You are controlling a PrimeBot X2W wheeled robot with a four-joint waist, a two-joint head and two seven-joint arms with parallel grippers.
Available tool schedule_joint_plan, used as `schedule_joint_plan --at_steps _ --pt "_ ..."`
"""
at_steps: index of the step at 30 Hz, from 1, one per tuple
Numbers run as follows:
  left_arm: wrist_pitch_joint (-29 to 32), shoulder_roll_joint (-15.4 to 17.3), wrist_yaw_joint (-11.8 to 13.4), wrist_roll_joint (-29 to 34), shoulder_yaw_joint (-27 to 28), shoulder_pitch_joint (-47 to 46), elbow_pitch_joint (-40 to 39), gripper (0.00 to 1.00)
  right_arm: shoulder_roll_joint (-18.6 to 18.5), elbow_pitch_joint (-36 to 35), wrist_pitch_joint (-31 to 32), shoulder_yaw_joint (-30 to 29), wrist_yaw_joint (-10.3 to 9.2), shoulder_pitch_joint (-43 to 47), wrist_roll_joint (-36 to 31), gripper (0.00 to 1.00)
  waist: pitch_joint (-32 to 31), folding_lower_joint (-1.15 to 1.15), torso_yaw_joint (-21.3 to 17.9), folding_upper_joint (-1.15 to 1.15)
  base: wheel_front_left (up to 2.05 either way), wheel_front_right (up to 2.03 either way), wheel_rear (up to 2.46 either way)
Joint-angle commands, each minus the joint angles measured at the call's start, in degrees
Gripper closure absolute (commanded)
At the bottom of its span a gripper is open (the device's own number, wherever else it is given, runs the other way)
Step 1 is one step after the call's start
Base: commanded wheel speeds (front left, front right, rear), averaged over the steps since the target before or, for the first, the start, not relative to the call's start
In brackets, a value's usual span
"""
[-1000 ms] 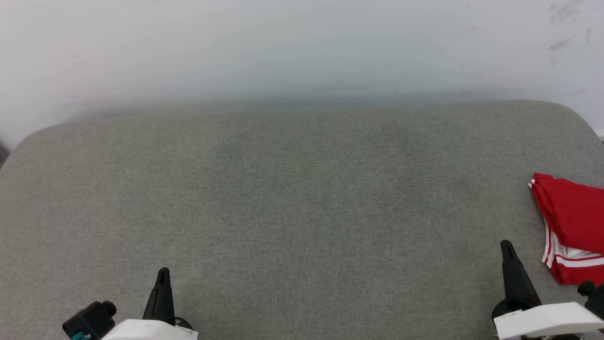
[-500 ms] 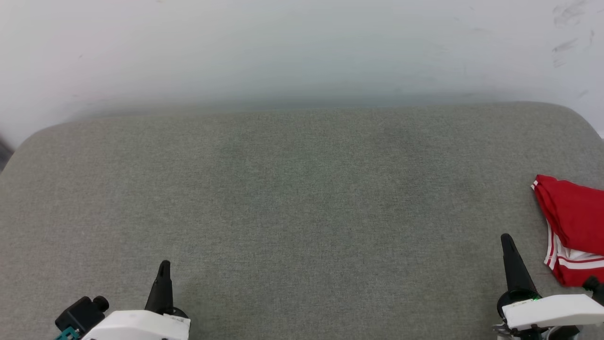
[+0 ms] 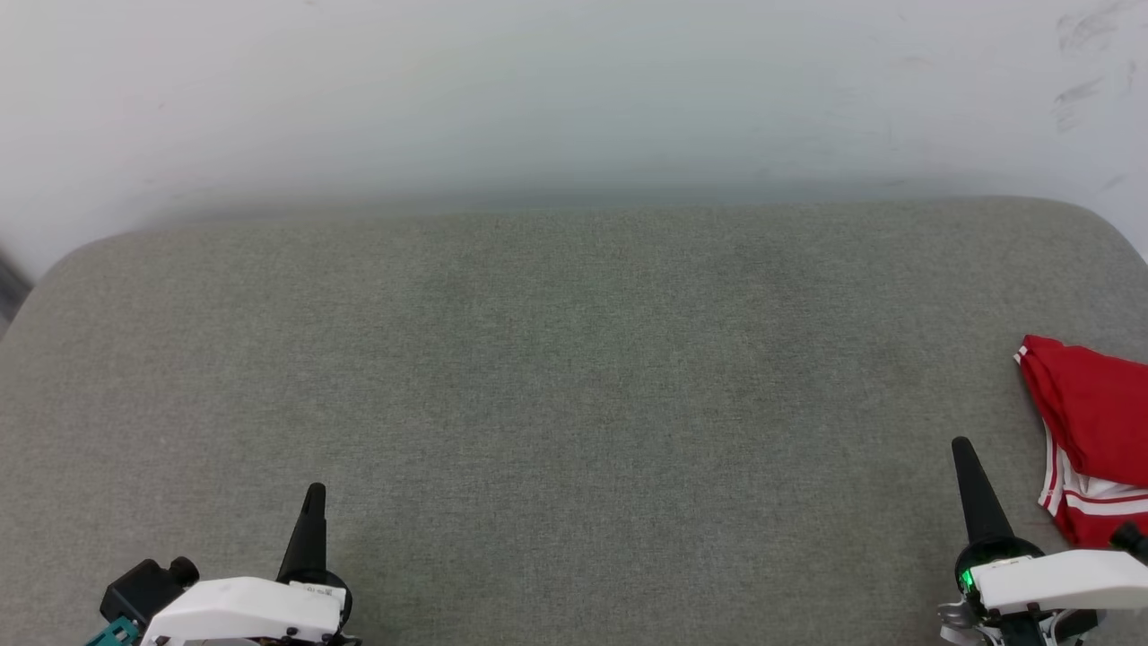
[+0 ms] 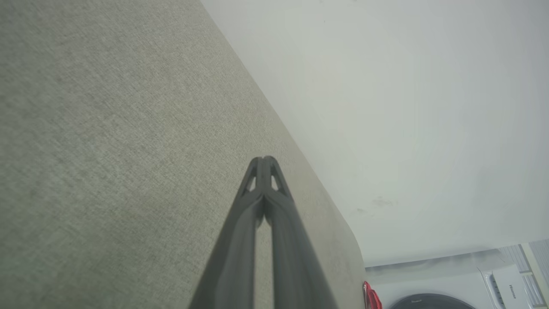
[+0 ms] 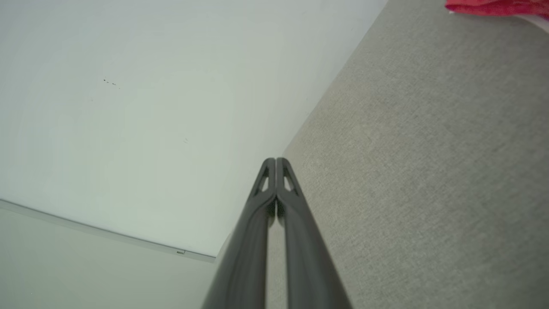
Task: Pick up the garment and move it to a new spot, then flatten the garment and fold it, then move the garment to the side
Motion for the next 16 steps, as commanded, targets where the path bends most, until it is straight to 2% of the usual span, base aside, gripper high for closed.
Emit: schedule_joint_plan --at_steps 1,16 --pt "0.3 0.4 -0.4 -1.7 0.3 -1.6 -0.2 1.00 -0.5 -0.2 0.4 -0.2 -0.01 -1.5 1.6 1.00 0.0 0.00 0.0 0.00 0.00 0.00 0.00" --pt "2.5 0.3 -1.7 -10.6 1.2 -3.2 0.9 1.00 -0.4 0.7 2.6 -0.6 -0.01 -2.7 9.9 1.00 -0.1 0.00 0.5 0.00 0.00 0.00 0.00"
